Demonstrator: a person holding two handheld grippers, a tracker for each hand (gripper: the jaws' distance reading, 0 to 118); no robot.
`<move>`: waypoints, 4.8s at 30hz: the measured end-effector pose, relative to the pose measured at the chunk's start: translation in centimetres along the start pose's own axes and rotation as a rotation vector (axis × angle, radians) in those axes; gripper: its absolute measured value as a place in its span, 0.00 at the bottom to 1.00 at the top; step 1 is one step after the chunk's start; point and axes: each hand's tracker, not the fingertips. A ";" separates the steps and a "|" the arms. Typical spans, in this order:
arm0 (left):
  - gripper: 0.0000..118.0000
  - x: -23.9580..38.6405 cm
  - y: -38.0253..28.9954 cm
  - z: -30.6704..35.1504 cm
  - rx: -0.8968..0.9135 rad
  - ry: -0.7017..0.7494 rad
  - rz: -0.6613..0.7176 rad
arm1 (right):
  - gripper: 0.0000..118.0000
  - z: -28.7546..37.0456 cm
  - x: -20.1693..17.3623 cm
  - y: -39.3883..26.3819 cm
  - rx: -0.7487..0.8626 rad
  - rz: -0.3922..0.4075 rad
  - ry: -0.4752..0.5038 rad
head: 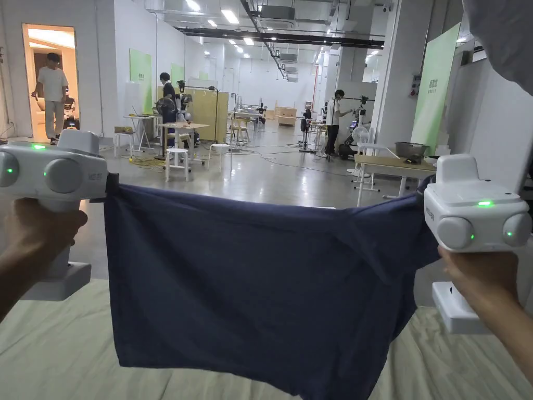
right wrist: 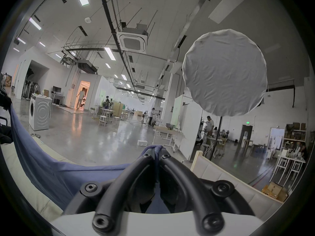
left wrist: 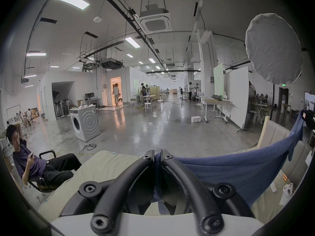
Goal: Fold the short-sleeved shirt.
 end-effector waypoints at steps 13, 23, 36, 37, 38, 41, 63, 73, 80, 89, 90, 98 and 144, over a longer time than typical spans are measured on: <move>0.05 0.4 -7.7 2.6 -0.049 -0.018 -0.030 | 0.03 4.9 -0.7 -5.5 -0.059 0.018 0.023; 0.05 -1.1 -21.1 11.7 -0.155 -0.061 0.014 | 0.03 18.4 -0.2 -13.7 -0.132 0.022 0.070; 0.05 -2.4 -33.0 25.3 -0.271 -0.125 0.052 | 0.03 35.5 1.6 -20.0 -0.263 0.059 0.109; 0.05 -2.4 -33.7 26.3 -0.284 -0.124 0.047 | 0.03 36.6 1.7 -20.5 -0.286 0.062 0.120; 0.05 -2.5 -34.5 27.1 -0.292 -0.132 0.046 | 0.03 37.5 1.9 -21.2 -0.311 0.059 0.127; 0.05 -2.4 -37.2 29.4 -0.361 -0.126 0.034 | 0.03 40.1 2.1 -23.1 -0.400 0.031 0.156; 0.07 -1.3 -52.6 27.1 -0.785 -0.087 0.025 | 0.13 42.4 -2.0 -38.7 -0.873 -0.074 0.218; 0.60 0.8 -48.1 25.1 -0.605 -0.064 -0.003 | 0.69 39.3 -4.7 -34.3 -0.698 -0.072 0.228; 0.58 3.9 -40.4 24.7 -0.278 -0.069 0.009 | 0.71 35.8 -7.1 -28.8 -0.437 -0.155 0.175; 0.13 5.8 -35.6 25.0 -0.033 -0.048 -0.021 | 0.20 34.3 -8.4 -23.7 -0.168 -0.208 0.129; 0.08 5.8 -35.4 25.1 -0.025 -0.060 -0.011 | 0.16 34.3 -8.6 -23.2 -0.123 -0.170 0.123; 0.03 6.3 -35.8 24.4 -0.038 -0.077 0.008 | 0.00 33.3 -9.3 -22.9 -0.104 -0.155 0.140; 0.07 7.0 -43.7 -14.7 -0.798 -0.124 -0.110 | 0.05 20.9 -9.0 -38.1 -0.642 -0.137 0.158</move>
